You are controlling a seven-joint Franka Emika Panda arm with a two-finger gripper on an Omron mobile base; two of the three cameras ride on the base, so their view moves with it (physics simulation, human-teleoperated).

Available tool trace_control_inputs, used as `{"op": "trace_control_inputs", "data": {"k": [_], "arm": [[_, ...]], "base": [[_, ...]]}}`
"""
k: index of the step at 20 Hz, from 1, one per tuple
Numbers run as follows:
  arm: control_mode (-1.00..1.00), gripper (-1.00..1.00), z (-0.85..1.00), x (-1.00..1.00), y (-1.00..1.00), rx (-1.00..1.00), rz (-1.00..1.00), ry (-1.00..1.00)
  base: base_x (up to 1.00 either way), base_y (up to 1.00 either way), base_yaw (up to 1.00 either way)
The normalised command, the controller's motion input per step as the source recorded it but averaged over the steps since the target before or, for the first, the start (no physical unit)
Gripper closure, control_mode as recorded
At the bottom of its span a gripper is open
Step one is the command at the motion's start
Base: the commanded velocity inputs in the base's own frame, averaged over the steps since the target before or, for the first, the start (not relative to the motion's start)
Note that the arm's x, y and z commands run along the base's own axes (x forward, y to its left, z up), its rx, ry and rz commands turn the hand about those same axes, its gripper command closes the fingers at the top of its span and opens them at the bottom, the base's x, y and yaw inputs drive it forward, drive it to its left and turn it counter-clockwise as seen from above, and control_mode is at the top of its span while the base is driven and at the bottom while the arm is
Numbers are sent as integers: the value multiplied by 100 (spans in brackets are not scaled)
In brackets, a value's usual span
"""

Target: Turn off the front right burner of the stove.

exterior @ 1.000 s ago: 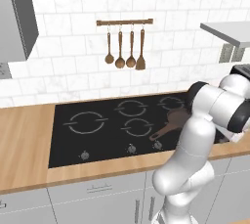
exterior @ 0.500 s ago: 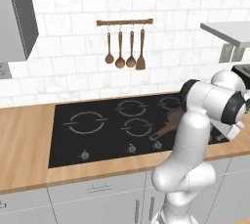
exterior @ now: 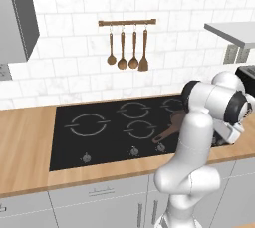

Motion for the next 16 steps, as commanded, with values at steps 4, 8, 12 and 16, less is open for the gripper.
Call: {"op": "trace_control_inputs", "data": {"k": [4,8,12,16], "arm": [[-100,-100,-24,0,5,-4,0,1],[-100,-100,-19,0,1,-2,0,0],[-100,-100,-4,5,0,-1,0,0],[-100,-100,0,11,0,-3,0,-3]], "base": [[0,0,0],[0,0,0],[0,0,0],[0,0,0]]}}
